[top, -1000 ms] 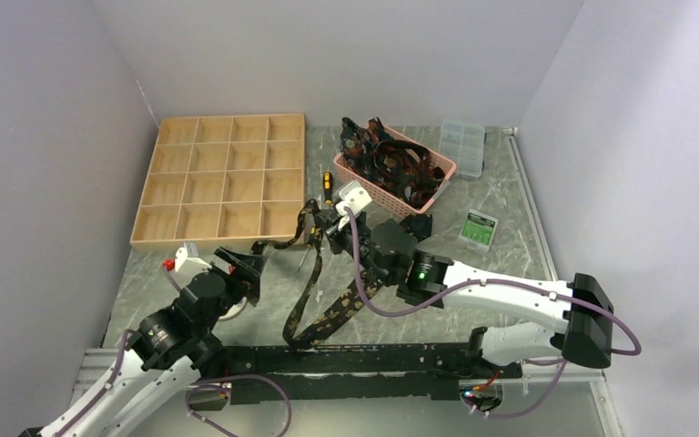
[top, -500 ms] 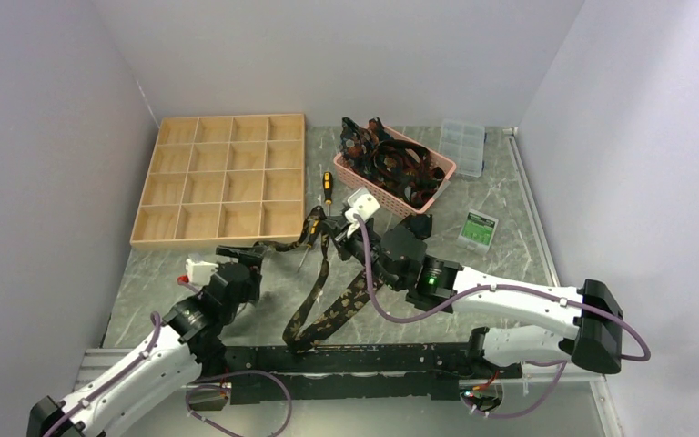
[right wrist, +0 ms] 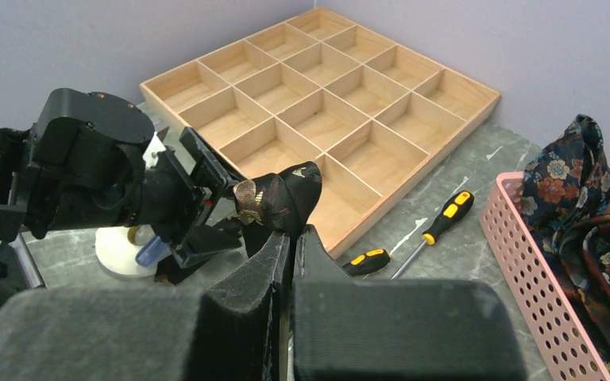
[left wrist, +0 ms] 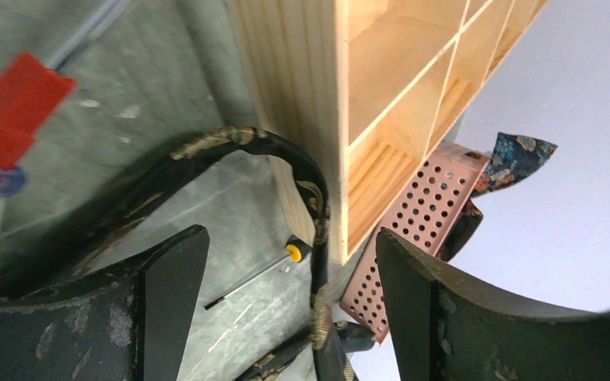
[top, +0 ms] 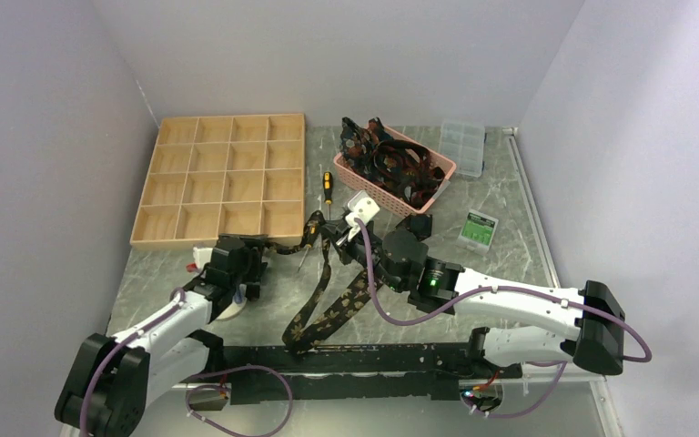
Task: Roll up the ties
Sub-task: Flatten out the tie at the center of the board.
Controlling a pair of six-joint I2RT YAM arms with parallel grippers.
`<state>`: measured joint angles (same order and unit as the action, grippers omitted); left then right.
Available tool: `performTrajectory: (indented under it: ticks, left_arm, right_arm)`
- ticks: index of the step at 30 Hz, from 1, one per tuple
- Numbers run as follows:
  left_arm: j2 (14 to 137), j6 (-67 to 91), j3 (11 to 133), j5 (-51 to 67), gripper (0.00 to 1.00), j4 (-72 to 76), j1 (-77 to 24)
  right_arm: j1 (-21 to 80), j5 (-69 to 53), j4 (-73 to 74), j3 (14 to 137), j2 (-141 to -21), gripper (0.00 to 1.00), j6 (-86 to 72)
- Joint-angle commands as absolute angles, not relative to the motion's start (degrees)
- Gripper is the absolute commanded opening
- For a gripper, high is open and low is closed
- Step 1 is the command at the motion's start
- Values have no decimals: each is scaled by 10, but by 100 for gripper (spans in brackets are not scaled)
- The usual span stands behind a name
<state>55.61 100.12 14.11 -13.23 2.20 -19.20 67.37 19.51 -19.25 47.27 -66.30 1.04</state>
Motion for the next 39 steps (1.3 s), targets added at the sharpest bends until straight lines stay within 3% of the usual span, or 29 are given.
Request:
performTrajectory:
  ticks: [1,5,11,15,23,29,30,33,35,39]
  left_arm:
    - [580,986,143,-104,82,115,-189]
    - [625,977,147,-93,72,164,-189]
    - [648,976,140,-93,31,196,-189]
    - [592,960,137,-107,4,151,-189]
    - [293,740,311,-249,3,-307,-190]
    - [300,532,519,-352,3,-487,-190]
    - [314,491,551,-358,3,-496,-190]
    - [361,368,637,-350,3,-489,-190]
    - [396,290,687,-324,3,-469,-190]
    - [484,193,776,-271,3,-446,-191]
  right_arm:
    - [674,185,-207,472,-643,0,7]
    - [674,180,-205,470,-639,0,4]
    - [675,175,-199,472,-636,0,2]
    - [675,172,-197,469,-632,0,1]
    - [677,143,-191,455,-645,0,-36]
    - [683,55,-195,485,-744,0,-103]
    - [683,45,-184,499,-768,5,-120]
    - [683,76,-164,514,-801,69,-183]
    - [674,112,-156,501,-786,96,-205]
    - [634,171,-127,435,-701,100,-234]
